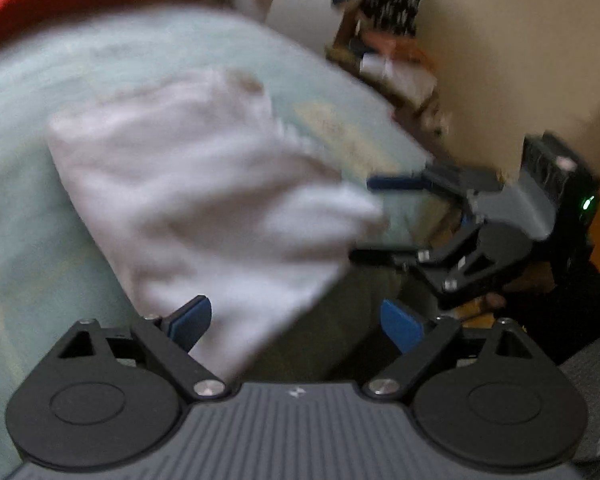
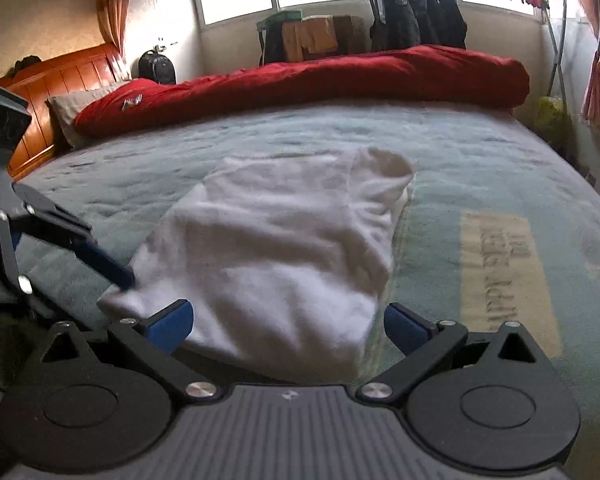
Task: Fold clothes
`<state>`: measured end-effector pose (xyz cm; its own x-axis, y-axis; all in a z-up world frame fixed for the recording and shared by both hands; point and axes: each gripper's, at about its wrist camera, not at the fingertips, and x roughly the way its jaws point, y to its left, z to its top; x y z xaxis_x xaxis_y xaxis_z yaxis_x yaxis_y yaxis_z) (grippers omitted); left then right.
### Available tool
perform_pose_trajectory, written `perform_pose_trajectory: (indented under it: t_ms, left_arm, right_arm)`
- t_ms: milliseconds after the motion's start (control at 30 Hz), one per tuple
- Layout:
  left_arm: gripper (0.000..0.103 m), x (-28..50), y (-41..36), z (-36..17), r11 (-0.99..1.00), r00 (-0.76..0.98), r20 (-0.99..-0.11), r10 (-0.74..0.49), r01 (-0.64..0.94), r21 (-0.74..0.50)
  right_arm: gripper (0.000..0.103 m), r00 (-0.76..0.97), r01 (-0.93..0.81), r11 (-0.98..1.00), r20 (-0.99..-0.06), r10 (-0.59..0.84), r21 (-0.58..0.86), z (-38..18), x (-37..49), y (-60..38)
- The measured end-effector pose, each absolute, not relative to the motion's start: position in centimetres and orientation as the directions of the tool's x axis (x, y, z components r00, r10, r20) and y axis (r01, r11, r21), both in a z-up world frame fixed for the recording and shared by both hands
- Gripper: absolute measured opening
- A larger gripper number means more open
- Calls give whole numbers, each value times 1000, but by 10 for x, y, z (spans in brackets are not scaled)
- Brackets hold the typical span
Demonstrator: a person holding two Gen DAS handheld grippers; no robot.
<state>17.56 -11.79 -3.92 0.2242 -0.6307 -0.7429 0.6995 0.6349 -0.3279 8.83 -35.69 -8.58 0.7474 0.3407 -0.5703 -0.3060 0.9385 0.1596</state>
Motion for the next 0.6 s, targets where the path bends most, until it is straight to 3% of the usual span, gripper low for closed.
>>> perform_pose_trajectory:
  t_ms: [233, 433, 600]
  left_arm:
    - [92, 253, -113, -13, 738, 413, -680, -606, 610, -288]
    - [92, 297, -118, -36, 771, 425, -676, -602, 528, -355]
    - [92, 317, -110, -66, 767, 391, -680, -620, 483, -422]
  right_arm:
    - [103, 744, -426, 899, -527, 411, 100, -57, 145, -350]
    - [103, 666, -545, 830, -543, 512, 115, -54, 230, -339]
    - [103, 589, -562, 810, -608, 532, 165, -84, 274, -338]
